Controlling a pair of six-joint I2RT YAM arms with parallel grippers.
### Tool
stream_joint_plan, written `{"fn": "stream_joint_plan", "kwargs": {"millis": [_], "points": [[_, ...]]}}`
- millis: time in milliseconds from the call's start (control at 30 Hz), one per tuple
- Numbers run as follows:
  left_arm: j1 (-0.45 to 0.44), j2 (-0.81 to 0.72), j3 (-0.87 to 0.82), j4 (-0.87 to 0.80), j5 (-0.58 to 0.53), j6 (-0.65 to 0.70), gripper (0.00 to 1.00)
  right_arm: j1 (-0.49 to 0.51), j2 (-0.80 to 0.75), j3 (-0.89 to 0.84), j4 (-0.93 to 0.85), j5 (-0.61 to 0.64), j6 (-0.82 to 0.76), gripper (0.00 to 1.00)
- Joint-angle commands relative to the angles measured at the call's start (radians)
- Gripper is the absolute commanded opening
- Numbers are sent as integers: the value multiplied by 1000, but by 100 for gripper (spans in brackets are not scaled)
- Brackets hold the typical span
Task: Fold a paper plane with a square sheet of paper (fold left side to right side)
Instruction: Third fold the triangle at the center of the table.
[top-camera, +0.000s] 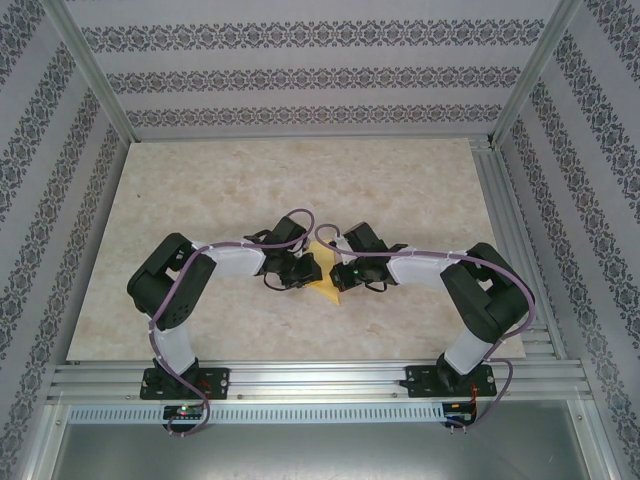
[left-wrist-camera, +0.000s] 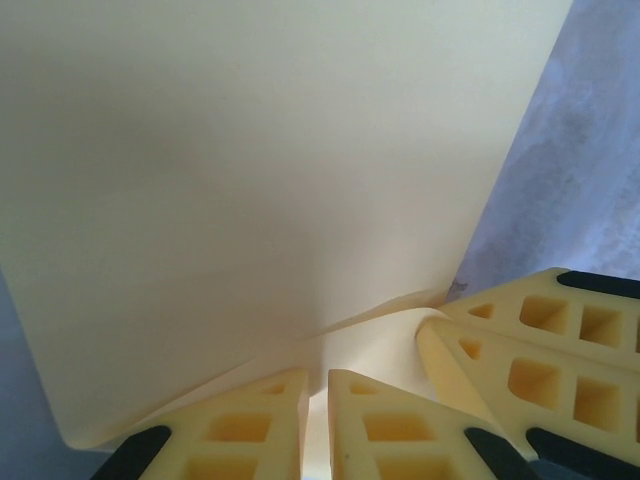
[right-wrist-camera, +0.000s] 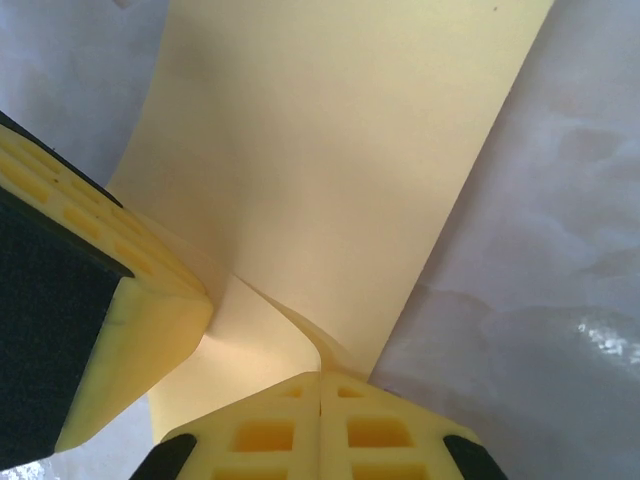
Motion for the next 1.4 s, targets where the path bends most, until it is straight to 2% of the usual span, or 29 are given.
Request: {"fn": "stream_joint_plan", "kwargs": {"millis": [0, 133, 200, 300, 400, 467, 600, 733, 967, 1367], "points": [[-13, 26, -42, -21, -49, 8, 16, -17, -48, 35, -64, -45, 64, 13], [-17, 36, -51, -18, -57, 9, 16, -47, -139, 55, -108, -60, 125, 28], [-20, 40, -51, -16, -60, 7, 16, -58, -196, 49, -138, -55, 160, 31], [-22, 45, -48, -12, -62, 5, 15, -60, -272, 10, -148, -71, 257, 30], [-26, 49, -43, -15, -65, 4, 15, -39, -315, -74, -59, -123, 463, 26], [-28, 49, -42, -15, -70, 4, 15, -4, -325, -133, 24, -107, 629, 20], [-31, 49, -41, -15, -76, 4, 14, 70, -297, -163, 103, -35, 795, 19], [-33, 49, -39, -15, -81, 4, 14, 123, -203, -94, 47, -4, 814, 15], [-36, 51, -33, -13, -85, 4, 14, 128, -93, -52, 60, 9, 829, 12], [-36, 67, -24, -15, -82, 8, 13, 128, -49, -88, -27, -21, 837, 11]]}}
